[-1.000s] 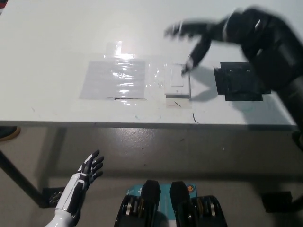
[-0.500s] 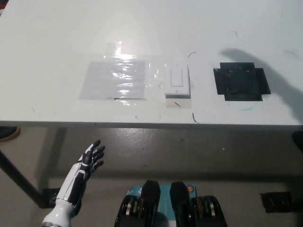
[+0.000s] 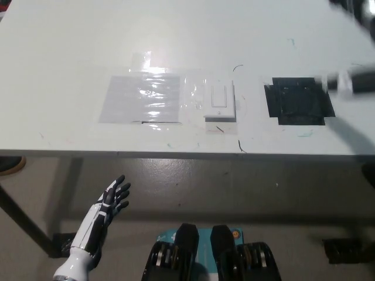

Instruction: A white switch is kept at the centre of the table close to the robot and the robot uses its right hand to press it to turn it on

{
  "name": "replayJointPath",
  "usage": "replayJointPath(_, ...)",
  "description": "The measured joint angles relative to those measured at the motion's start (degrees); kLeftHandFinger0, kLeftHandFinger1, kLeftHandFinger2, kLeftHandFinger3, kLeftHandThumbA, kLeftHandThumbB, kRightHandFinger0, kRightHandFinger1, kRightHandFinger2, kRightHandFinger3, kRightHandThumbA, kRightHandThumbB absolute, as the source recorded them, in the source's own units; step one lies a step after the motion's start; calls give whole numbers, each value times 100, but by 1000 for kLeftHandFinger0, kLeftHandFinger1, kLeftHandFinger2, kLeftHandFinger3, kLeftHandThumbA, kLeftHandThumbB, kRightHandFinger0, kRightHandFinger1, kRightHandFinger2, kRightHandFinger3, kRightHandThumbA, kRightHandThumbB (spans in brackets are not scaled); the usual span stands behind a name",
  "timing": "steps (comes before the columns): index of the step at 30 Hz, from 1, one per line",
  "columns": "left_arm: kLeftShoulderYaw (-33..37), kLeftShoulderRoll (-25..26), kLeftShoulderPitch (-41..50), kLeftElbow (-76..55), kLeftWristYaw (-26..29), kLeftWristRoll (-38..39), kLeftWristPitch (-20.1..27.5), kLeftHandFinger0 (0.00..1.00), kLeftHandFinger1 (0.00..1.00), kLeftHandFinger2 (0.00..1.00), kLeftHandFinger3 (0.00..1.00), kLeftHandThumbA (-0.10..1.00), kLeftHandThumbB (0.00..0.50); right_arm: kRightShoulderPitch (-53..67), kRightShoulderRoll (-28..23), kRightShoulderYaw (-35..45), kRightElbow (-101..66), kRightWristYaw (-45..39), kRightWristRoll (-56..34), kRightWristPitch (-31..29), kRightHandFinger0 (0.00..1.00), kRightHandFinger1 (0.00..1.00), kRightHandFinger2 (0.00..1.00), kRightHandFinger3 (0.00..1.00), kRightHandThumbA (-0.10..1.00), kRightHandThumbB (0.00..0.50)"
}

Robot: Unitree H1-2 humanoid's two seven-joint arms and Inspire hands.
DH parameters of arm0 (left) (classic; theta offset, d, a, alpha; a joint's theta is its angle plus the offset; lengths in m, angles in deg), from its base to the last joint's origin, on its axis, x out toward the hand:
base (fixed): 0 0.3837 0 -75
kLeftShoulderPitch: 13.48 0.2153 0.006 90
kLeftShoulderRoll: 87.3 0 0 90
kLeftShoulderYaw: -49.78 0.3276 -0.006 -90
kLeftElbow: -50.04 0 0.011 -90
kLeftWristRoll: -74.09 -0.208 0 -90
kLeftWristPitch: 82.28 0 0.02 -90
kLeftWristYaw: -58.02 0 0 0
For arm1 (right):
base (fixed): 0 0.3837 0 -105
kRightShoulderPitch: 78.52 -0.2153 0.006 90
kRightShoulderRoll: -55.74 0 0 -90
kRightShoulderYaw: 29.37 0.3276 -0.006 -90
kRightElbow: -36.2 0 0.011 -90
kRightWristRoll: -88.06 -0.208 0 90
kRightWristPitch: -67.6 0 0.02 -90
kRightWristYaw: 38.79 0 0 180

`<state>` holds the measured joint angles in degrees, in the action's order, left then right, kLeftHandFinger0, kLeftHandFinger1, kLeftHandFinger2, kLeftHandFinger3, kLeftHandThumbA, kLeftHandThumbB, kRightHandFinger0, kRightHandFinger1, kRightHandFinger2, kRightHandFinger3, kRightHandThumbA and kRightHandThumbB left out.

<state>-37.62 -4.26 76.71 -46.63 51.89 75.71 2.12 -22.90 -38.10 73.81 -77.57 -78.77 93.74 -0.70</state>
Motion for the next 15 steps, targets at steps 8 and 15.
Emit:
replayJointPath(8,-1,-6,1,20,0,15,4,1000,1000,1000,1000,1000,82,2621,1579,432,-1028,423,-552,-539,1000,1000,1000,1000,1000,236)
replayJointPath(15,1,-12,25,29,-1,30,13,1000,1000,1000,1000,1000,108,3327,2331,526,-371,743,-632,-1142,1000,1000,1000,1000,1000,131)
